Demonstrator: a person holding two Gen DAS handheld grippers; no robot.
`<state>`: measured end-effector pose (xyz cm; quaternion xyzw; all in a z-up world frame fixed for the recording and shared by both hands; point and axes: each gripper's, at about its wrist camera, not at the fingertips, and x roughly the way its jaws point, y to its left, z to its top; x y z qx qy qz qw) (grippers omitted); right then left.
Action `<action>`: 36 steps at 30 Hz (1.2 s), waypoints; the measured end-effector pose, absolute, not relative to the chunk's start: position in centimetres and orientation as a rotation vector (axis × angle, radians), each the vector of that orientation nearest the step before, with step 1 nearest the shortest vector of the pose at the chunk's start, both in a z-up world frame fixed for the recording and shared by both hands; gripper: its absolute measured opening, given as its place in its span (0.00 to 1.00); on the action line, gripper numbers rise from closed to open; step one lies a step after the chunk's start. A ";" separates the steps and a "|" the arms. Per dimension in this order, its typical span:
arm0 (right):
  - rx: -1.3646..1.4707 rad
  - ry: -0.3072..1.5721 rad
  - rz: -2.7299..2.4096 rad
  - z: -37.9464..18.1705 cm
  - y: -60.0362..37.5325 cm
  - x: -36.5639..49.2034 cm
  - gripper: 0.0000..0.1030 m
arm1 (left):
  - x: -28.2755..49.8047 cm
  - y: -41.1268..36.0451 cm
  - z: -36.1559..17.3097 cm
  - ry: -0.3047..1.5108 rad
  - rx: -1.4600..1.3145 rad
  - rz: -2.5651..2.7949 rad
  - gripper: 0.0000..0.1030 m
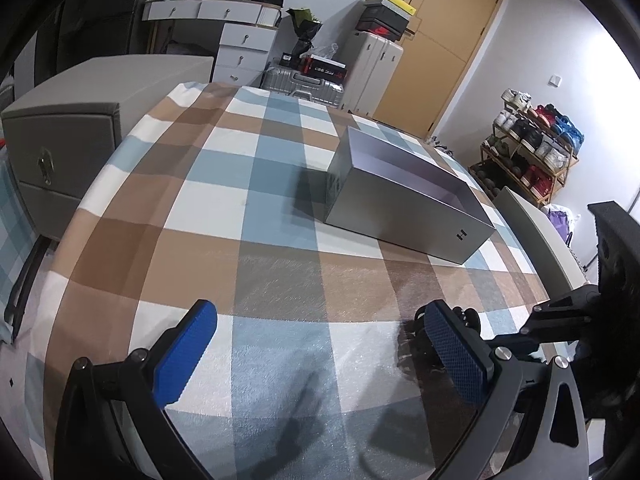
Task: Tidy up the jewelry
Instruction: 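Grasp a black claw clip with the left tool while the right tool holds the coiled tie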
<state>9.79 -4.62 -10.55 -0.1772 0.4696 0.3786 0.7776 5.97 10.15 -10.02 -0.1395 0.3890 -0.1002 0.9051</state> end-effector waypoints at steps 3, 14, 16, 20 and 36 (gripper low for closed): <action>-0.258 1.040 0.845 -9.9 -5.6 10.2 0.08 | 5.9 10.2 -10.1 0.808 -0.289 -0.207 0.98; 0.064 1.004 0.898 -7.8 -9.0 11.0 0.08 | 6.0 9.2 -9.9 0.828 -0.275 -0.250 0.98; 0.093 0.974 0.883 -7.5 -9.7 11.0 0.08 | 6.2 8.4 -10.0 0.850 -0.265 -0.291 0.98; 0.148 0.925 0.840 -7.2 -11.1 10.8 0.08 | 6.6 6.7 -10.2 0.892 -0.252 -0.373 0.98; 0.347 0.819 0.730 -8.2 -16.6 10.8 0.08 | 7.6 1.7 -10.9 1.002 -0.167 -0.456 0.98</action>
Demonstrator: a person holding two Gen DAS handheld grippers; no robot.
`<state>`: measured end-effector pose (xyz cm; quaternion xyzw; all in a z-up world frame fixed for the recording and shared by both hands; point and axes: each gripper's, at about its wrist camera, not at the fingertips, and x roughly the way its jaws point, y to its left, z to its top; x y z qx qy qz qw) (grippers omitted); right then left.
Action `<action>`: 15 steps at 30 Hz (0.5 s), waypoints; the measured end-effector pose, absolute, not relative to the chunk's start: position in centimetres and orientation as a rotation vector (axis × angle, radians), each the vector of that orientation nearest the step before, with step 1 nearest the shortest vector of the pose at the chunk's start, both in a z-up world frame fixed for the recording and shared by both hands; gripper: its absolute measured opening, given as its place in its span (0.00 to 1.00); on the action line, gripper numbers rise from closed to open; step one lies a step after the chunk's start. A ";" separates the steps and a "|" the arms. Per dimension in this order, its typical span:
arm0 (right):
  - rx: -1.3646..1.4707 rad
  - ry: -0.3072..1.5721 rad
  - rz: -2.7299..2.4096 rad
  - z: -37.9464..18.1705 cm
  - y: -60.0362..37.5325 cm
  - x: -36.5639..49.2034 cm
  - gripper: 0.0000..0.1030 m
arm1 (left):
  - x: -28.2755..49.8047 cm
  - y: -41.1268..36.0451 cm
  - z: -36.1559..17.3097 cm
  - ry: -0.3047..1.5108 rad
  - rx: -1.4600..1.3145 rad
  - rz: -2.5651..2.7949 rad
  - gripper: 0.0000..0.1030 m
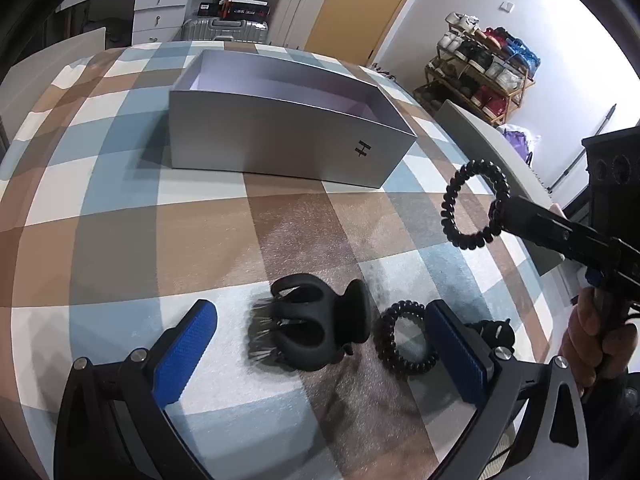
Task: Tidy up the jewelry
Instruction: 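Grasp a black claw clip with the left tool while the right tool holds the coiled tie, then carry the claw clip and coiled tie into the box and open both tools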
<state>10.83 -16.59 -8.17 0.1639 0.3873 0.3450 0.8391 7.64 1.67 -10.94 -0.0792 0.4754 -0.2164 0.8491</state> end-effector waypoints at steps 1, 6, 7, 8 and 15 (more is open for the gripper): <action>0.352 0.820 0.729 -8.3 -16.7 10.8 0.08 | 7.7 1.5 -11.0 1.002 -0.160 -0.446 0.98; 0.387 0.811 0.734 -8.9 -17.9 10.6 0.08 | 8.1 1.2 -10.9 1.022 -0.124 -0.428 0.60; 0.389 0.808 0.733 -8.9 -18.0 10.5 0.08 | 8.2 1.0 -10.9 1.035 -0.127 -0.441 0.48; 0.391 0.804 0.731 -8.9 -18.2 10.5 0.08 | 8.3 0.9 -11.0 1.045 -0.123 -0.446 0.44; 0.401 0.786 0.737 -8.8 -18.7 10.1 0.08 | 7.9 0.7 -10.5 1.047 -0.087 -0.456 0.38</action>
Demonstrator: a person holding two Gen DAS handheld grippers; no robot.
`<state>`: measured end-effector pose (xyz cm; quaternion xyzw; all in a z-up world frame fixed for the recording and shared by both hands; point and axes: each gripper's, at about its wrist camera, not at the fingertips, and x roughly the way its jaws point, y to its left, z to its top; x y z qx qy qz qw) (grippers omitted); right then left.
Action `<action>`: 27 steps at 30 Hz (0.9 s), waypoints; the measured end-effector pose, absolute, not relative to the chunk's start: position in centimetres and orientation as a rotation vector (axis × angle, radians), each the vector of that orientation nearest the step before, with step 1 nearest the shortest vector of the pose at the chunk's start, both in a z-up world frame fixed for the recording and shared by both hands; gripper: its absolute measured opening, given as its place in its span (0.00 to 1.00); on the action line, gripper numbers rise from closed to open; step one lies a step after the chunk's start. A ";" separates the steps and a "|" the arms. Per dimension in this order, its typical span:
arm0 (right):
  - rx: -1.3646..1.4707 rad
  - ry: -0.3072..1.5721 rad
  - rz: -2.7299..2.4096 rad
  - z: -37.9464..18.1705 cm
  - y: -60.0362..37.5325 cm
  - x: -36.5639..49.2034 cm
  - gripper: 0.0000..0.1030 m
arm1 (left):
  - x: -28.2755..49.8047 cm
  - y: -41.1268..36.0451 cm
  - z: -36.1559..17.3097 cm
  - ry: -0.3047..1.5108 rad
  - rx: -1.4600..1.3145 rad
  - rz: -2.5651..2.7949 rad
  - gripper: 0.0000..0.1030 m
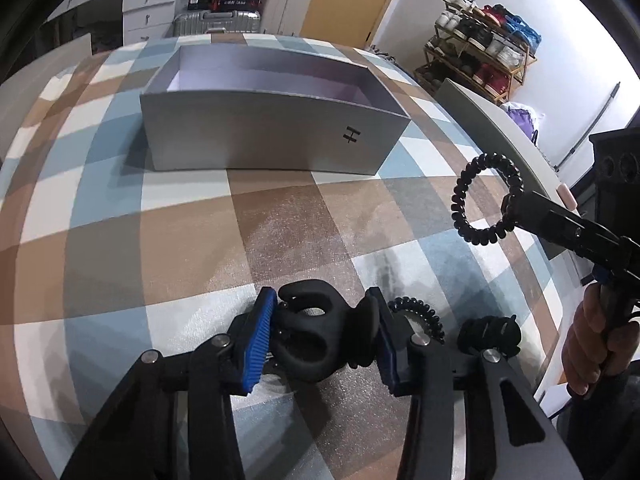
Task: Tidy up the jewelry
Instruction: 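Carry the claw clip and coiled tie into the box and open both tools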
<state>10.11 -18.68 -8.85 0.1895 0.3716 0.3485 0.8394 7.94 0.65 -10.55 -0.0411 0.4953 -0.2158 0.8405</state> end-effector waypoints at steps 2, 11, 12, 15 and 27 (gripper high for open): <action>0.398 0.781 0.739 -8.8 -18.7 10.0 0.08 | 7.8 0.5 -10.0 1.030 -0.071 -0.457 0.38; 0.417 0.747 0.761 -7.8 -18.6 10.3 0.08 | 8.4 0.7 -7.1 0.951 -0.062 -0.447 0.38; 0.426 0.740 0.768 -7.6 -18.6 10.5 0.08 | 8.6 0.8 -6.7 0.940 -0.061 -0.444 0.38; 0.432 0.723 0.774 -6.9 -18.6 11.4 0.08 | 9.5 0.8 -5.6 0.903 -0.060 -0.439 0.38; 0.403 0.658 0.797 -4.0 -16.7 17.0 0.08 | 15.1 1.6 -3.8 0.819 -0.090 -0.446 0.38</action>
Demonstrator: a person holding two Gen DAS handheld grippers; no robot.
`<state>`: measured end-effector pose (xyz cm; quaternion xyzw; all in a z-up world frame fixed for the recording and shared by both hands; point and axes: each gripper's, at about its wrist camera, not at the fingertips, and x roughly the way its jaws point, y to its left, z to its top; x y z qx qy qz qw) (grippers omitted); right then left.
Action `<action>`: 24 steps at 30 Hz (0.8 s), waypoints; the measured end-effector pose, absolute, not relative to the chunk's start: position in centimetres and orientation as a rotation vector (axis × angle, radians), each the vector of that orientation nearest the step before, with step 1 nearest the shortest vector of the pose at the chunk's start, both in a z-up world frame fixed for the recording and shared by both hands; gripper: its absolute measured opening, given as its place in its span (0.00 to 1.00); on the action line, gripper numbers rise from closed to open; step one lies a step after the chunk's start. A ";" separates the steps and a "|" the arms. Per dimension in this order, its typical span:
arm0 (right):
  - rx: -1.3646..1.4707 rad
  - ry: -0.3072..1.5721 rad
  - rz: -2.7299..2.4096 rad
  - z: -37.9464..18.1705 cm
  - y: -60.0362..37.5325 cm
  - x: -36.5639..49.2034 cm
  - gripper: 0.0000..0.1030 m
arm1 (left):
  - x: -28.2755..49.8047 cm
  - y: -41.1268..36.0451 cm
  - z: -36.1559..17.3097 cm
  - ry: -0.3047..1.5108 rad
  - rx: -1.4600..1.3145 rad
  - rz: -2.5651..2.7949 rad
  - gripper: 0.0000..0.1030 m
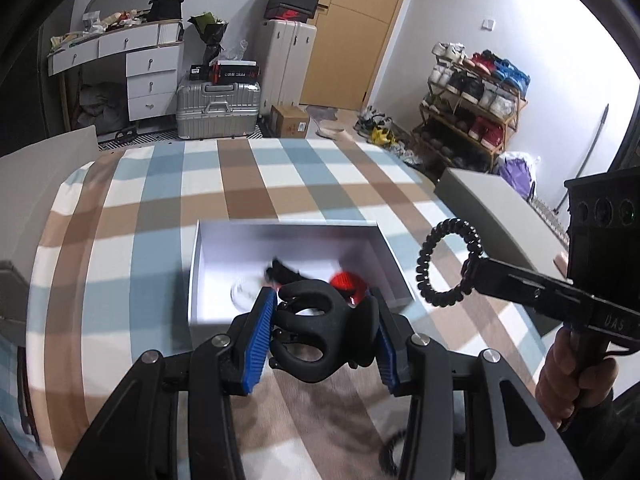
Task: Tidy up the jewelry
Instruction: 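Carry the claw clip and coiled tie into the box and open both tools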
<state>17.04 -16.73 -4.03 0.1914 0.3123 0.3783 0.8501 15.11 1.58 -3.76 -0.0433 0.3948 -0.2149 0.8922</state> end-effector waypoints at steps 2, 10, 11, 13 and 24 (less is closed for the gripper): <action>0.401 0.656 0.801 -3.9 -16.3 18.5 0.08 | 16.1 1.7 -3.8 0.822 -0.107 -0.452 0.38; 0.370 0.709 0.769 -5.1 -15.0 22.7 0.08 | 19.3 1.4 -5.4 0.878 -0.138 -0.474 0.38; 0.367 0.717 0.768 -5.4 -14.9 23.1 0.08 | 19.5 1.3 -5.6 0.887 -0.142 -0.477 0.38; 0.362 0.740 0.755 -6.0 -14.7 23.9 0.08 | 19.7 1.3 -5.8 0.897 -0.150 -0.478 0.38; 0.321 0.805 0.726 -8.3 -14.0 24.9 0.08 | 20.6 1.4 -6.9 0.936 -0.164 -0.470 0.38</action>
